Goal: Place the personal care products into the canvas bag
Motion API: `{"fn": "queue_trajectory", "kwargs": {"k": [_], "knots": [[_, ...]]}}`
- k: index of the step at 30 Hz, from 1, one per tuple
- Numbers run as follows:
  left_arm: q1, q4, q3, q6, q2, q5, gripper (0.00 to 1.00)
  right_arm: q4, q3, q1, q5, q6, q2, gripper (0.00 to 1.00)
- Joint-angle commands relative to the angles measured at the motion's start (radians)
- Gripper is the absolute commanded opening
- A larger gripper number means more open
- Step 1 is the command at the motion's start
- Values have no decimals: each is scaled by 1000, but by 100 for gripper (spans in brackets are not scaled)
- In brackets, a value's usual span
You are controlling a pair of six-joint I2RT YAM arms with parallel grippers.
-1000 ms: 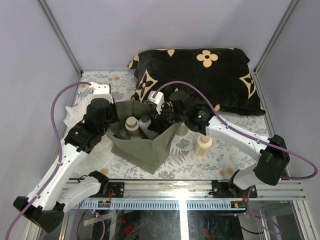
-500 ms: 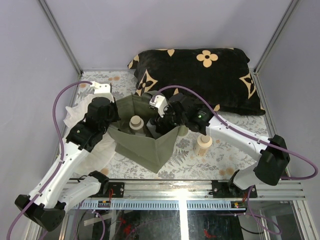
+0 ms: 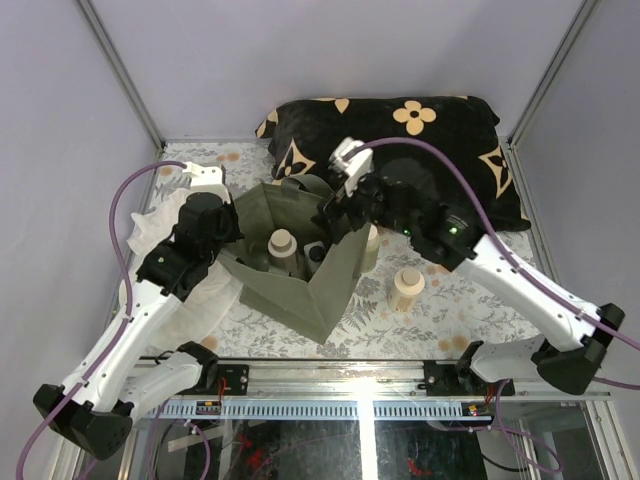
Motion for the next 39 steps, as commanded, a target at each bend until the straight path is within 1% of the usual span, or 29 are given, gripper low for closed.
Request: {"fn": "queue_trajectory", "kwargs": {"k": [1,5,8,10,11,13,16,18,21,27,29,32,39], "knots": [[14,78,-6,-8,4,-17,0,56,75,-2,231,77,-66,99],[26,49,2,1,9,-66,0,47,46,-1,497,111,-112,99],[48,18,15,18,13,-102,0,-26,48,-6,700,140,-111,99],[73,-5,24,28,19,-127,0,-99,64,-21,761,189,-99,99],[87,-17,26,32,21,-135,0,-132,71,-33,763,217,-94,99],[113,-38,28,36,20,-143,0,-198,83,-82,717,290,-85,99],[154,-69,34,40,10,-147,0,-246,74,-181,605,365,-66,99],[175,-92,43,42,2,-146,0,-261,66,-239,548,381,-40,99],[191,-135,71,42,-9,-145,0,-270,67,-280,471,388,11,99],[191,-198,144,30,-22,-123,0,-289,72,-290,287,411,96,100],[193,-211,166,33,-19,-119,0,-280,52,-291,228,422,109,94],[192,-228,183,37,-14,-123,0,-265,17,-291,178,449,123,91],[193,-225,169,37,-19,-122,0,-267,-27,-290,110,477,179,93]]}}
